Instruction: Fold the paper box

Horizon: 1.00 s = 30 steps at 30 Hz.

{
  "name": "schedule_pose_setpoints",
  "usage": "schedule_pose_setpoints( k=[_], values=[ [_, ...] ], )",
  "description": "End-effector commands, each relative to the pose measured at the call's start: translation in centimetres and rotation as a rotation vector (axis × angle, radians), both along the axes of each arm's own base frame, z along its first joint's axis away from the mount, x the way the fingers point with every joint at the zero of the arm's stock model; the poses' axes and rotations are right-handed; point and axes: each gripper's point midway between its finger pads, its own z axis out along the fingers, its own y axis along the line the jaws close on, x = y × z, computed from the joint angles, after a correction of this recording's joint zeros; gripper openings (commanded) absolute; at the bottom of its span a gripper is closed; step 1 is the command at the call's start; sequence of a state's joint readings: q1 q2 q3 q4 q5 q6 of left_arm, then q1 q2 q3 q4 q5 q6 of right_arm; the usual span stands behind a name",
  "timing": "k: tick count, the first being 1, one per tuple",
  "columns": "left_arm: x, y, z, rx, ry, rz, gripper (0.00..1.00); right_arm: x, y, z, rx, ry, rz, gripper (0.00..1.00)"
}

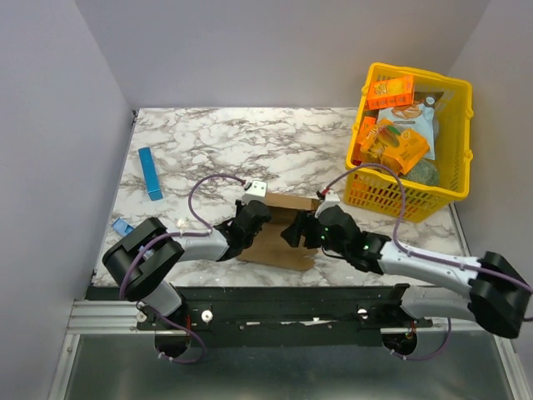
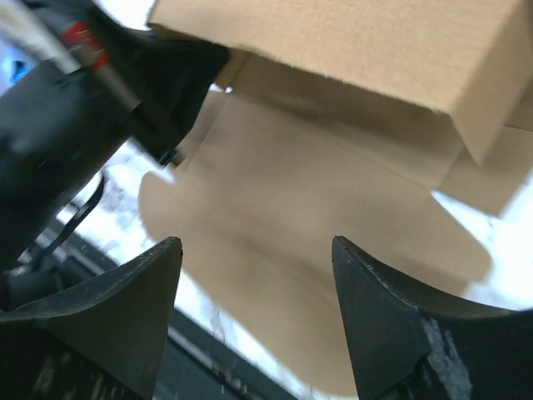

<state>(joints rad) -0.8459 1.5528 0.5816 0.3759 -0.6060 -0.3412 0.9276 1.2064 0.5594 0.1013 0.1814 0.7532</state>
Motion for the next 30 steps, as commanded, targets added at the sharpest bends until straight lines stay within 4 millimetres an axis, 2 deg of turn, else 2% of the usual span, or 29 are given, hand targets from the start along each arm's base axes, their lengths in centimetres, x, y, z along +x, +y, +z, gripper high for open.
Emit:
schedule_pose_setpoints(
  k=[1,2,3,5,7,9,13,16,20,23,26,29,30],
  values=[
    [-0.8,1.0,-0.9,0.045,0.051,-0.023,0.00,-2.3,-3.4,2.1,-0.032,-0.039,0.022,0.83],
    [-0.7,0.8,-0.7,0.032,0.045,-0.026,0.00,-2.8,-4.9,1.7,-0.079,-0.011,-0.005,0.84],
    [-1.0,0.5,-0.7,0.023,0.049,-0.047,0.00,-2.0,-6.1,4.2,-0.055,-0.060,-0.078,0.85],
    [-0.9,0.1,-0.3,-0.005,0.037,-0.063,0.00,-2.1,-8.2,4.5,-0.101,-0.041,-0.125,0.85],
    [-1.1,-0.1,-0.3,-0.029,0.041,-0.081,0.00,-1.2,-10.0,5.5,-0.102,-0.037,-0.180,0.87],
    [-1.2,-0.5,-0.1,-0.051,0.039,-0.098,0.00,-0.7,-11.0,5.1,-0.124,-0.018,-0.185,0.94],
    [-1.5,-0.8,0.1,-0.085,0.042,-0.117,0.00,1.3,-13.6,4.1,-0.195,0.001,-0.270,1.00],
    [-1.6,-0.7,0.3,-0.109,0.042,-0.116,0.00,2.4,-14.6,3.7,-0.270,-0.010,-0.295,1.00],
    [-1.5,-0.7,0.6,-0.128,0.038,-0.116,0.00,3.3,-14.7,2.3,-0.354,-0.005,-0.268,0.99],
    [-1.6,-0.6,0.6,-0.132,0.041,-0.117,0.00,3.8,-14.5,1.3,-0.401,-0.007,-0.239,0.95],
    [-1.6,-0.6,0.8,-0.136,0.038,-0.117,0.00,4.2,-14.3,0.4,-0.431,-0.015,-0.204,0.89],
    [-1.5,-0.5,0.8,-0.135,0.036,-0.113,0.00,4.5,-14.0,-0.4,-0.453,-0.027,-0.168,0.75],
    [-1.5,-0.5,0.8,-0.133,0.036,-0.114,0.00,4.4,-13.8,-0.5,-0.454,-0.026,-0.154,0.67]
  ],
)
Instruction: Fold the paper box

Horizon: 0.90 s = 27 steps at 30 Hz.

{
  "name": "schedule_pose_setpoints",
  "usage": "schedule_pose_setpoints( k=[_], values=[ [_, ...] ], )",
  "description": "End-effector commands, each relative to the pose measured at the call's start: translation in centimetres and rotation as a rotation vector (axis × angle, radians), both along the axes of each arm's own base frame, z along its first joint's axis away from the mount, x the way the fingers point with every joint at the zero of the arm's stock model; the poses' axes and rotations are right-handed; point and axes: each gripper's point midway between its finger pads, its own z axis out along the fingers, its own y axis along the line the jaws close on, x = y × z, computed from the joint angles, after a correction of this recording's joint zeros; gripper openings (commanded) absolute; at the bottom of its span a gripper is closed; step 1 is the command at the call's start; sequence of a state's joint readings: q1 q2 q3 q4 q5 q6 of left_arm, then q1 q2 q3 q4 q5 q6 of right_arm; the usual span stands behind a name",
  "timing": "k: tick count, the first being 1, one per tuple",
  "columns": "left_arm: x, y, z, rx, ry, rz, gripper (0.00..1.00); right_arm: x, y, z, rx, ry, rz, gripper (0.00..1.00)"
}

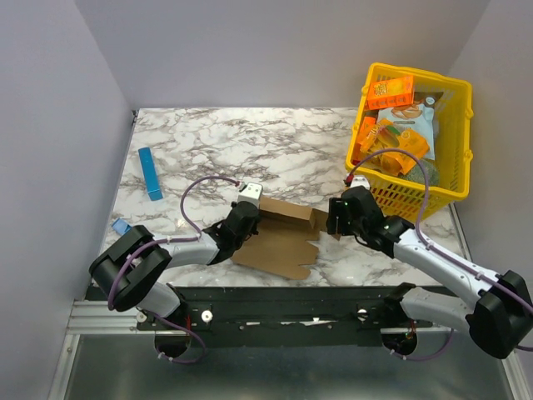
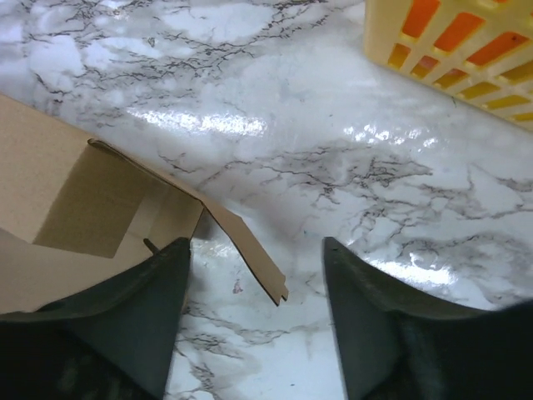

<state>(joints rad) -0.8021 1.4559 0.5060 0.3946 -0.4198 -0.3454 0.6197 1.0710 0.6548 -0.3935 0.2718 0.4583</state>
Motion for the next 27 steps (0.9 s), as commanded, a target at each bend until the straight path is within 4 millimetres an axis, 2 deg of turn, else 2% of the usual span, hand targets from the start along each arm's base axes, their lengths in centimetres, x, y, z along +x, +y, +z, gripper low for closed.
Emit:
schedule_pose_setpoints(
  k=[1,6,7,8,12,19,27],
  values=[
    [0.0,0.0,0.6,-0.030,-0.009,0.003,0.00,1.0,0.8,0.3,-0.014,-0.042,0.075,0.63],
    [0.1,0.2,0.4,-0.020,-0.006,0.018,0.00,0.3,2.8,-0.7,0.056,0.021,0.145,0.45],
    [0.1,0.2,0.3,-0.017,-0.005,0.019,0.00,-0.1,3.4,-0.9,0.090,0.042,0.155,0.34],
    [0.1,0.3,0.3,-0.013,-0.004,0.023,0.00,-0.1,3.9,-0.9,0.111,0.047,0.158,0.29],
    [0.2,0.4,0.2,-0.006,0.000,0.029,0.00,-0.4,5.4,-1.4,0.190,0.095,0.158,0.20],
    [0.2,0.3,0.1,-0.003,0.003,0.030,0.00,0.0,8.0,0.4,0.261,0.087,0.159,0.18],
    [0.0,-0.4,0.1,-0.009,0.005,0.011,0.00,-0.1,11.0,0.7,0.236,0.103,0.177,0.14]
  ],
)
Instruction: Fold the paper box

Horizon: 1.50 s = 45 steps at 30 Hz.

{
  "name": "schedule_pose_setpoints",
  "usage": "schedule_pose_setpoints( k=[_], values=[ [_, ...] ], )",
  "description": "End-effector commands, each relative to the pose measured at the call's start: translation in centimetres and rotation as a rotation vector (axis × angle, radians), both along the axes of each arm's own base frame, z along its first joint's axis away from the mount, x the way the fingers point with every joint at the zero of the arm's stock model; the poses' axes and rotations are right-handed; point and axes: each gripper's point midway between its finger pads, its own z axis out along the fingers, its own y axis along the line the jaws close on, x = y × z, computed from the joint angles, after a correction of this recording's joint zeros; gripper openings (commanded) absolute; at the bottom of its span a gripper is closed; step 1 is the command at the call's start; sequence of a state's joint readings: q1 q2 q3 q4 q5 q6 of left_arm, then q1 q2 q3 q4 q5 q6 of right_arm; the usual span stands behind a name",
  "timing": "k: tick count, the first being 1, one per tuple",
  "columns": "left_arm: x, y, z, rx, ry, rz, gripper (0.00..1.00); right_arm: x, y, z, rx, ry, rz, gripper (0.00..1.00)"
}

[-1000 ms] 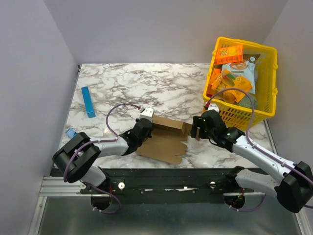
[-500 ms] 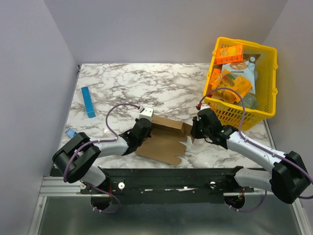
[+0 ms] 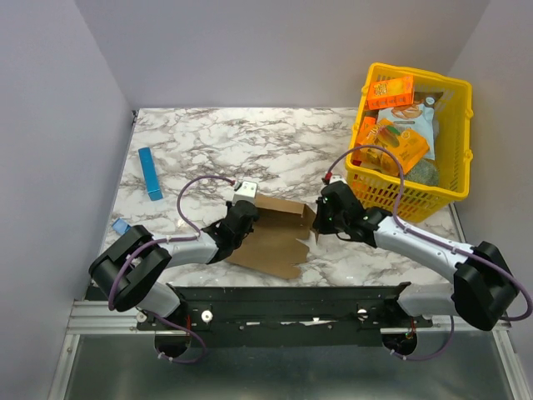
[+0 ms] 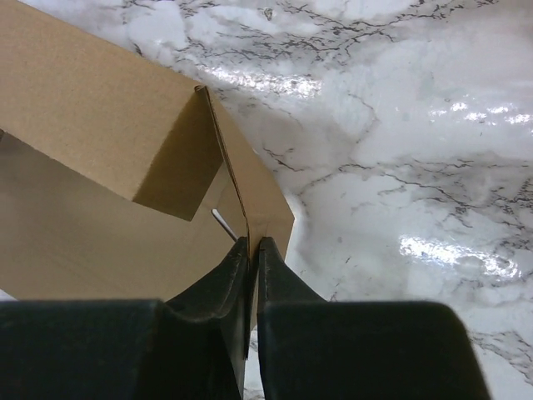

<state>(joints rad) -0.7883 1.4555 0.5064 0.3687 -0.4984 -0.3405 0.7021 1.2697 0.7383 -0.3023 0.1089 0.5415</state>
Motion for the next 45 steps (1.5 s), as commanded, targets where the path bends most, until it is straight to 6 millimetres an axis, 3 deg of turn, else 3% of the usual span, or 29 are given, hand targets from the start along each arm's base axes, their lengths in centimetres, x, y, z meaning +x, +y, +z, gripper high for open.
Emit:
schedule_pose_setpoints(
  k=[1,6,12,23,31,40,45],
  values=[
    [-0.6,-2.4,0.3,-0.062,0.017,-0.068,0.00,0.1,4.3,2.0,0.103,-0.011,0.030,0.14],
    [-0.8,-2.6,0.4,-0.071,0.017,-0.079,0.00,0.9,3.7,1.5,0.039,-0.031,-0.051,0.14],
    [-0.8,-2.8,0.6,-0.077,0.013,-0.081,0.00,2.1,0.9,0.8,-0.040,-0.073,-0.214,0.13],
    [-1.0,-3.3,0.5,-0.079,0.017,-0.096,0.00,2.1,4.9,2.5,0.154,-0.045,-0.185,0.13],
    [-1.1,-3.7,0.4,-0.072,0.017,-0.103,0.00,1.8,7.5,2.9,0.191,-0.031,-0.129,0.13],
    [-1.1,-3.7,0.3,-0.064,0.020,-0.101,0.00,2.1,7.1,4.6,0.220,-0.076,-0.151,0.13],
    [-1.2,-4.0,0.2,-0.065,0.023,-0.111,0.00,2.0,7.9,5.1,0.253,-0.065,-0.134,0.13]
  ],
)
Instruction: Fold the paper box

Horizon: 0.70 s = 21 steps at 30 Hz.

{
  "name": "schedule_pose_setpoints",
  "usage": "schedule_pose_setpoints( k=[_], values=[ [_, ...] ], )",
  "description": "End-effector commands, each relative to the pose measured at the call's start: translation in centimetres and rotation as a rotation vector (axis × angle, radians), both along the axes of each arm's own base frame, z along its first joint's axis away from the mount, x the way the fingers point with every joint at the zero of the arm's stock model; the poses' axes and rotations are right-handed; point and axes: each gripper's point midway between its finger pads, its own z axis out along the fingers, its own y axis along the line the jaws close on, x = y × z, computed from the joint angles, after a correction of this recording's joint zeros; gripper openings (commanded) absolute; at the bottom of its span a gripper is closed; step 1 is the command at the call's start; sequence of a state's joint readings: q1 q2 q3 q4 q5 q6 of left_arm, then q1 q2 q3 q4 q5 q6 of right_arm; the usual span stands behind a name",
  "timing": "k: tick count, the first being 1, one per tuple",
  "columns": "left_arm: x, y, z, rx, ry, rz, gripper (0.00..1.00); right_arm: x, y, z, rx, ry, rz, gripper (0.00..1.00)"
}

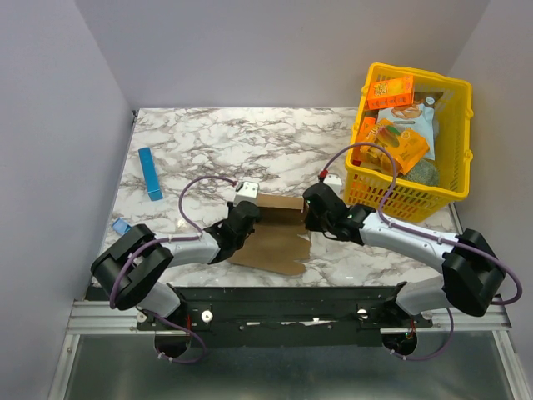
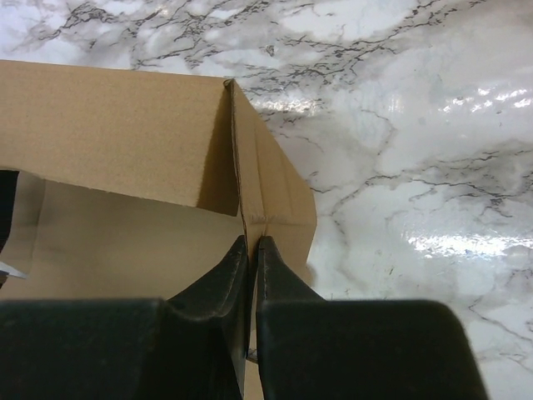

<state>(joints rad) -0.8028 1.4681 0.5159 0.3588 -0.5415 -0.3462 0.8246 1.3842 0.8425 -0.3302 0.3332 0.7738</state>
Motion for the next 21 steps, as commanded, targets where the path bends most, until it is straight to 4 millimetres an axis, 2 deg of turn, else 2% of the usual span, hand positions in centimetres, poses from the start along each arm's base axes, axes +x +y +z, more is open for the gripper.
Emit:
schedule_pose_setpoints(
  k=[1,10,13,15,16,18,19,20,21],
  values=[
    [-1.3,-4.3,0.4,-0.089,0.028,-0.138,0.00,0.9,5.6,4.7,0.258,-0.066,0.063,0.13],
    [-1.3,-4.2,0.2,-0.074,0.028,-0.134,0.00,1.2,5.3,5.0,0.253,-0.085,0.050,0.15],
    [-1.3,-3.9,0.1,-0.061,0.027,-0.122,0.00,1.0,4.2,4.3,0.198,-0.084,0.032,0.17],
    [-1.3,-3.7,0.1,-0.052,0.026,-0.119,0.00,0.8,1.7,3.2,0.099,-0.085,-0.013,0.18],
    [-1.3,-3.6,0.2,-0.050,0.024,-0.118,0.00,0.6,0.6,2.9,0.063,-0.089,-0.031,0.25],
    [-1.2,-3.4,0.1,-0.037,0.023,-0.111,0.00,0.1,-2.7,2.6,-0.048,-0.111,-0.087,0.34],
    [-1.1,-3.3,0.1,-0.035,0.024,-0.108,0.00,-0.1,-3.9,2.6,-0.084,-0.118,-0.108,0.51],
    [-1.1,-3.3,0.1,-0.033,0.022,-0.108,0.00,-0.5,-5.8,2.6,-0.159,-0.125,-0.136,0.60],
    [-1.1,-3.2,0.0,-0.028,0.025,-0.107,0.00,-0.7,-6.6,3.0,-0.179,-0.137,-0.148,0.67]
  ],
)
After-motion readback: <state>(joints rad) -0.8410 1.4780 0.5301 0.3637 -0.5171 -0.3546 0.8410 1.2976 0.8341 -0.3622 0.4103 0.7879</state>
